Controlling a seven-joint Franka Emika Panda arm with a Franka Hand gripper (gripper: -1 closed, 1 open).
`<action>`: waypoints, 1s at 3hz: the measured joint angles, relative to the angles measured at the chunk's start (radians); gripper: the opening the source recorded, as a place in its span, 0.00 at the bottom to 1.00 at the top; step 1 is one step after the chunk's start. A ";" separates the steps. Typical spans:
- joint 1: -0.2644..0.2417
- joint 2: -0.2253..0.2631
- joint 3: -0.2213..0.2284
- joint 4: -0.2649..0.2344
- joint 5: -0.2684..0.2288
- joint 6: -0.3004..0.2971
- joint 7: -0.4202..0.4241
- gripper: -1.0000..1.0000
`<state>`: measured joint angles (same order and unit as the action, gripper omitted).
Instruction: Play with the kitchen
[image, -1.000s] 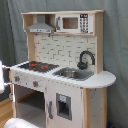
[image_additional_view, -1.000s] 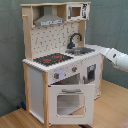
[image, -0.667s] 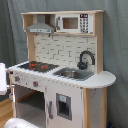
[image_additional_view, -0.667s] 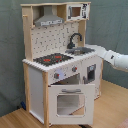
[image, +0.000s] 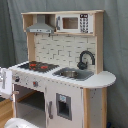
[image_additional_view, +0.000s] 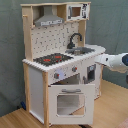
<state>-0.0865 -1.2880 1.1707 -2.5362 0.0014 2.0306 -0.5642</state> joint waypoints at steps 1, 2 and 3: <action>-0.022 0.078 0.000 0.000 0.058 0.015 -0.044 1.00; -0.059 0.168 0.000 0.000 0.093 0.056 -0.078 1.00; -0.101 0.250 0.000 0.003 0.101 0.109 -0.102 1.00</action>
<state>-0.1875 -1.0381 1.1705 -2.5331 0.1020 2.1396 -0.6661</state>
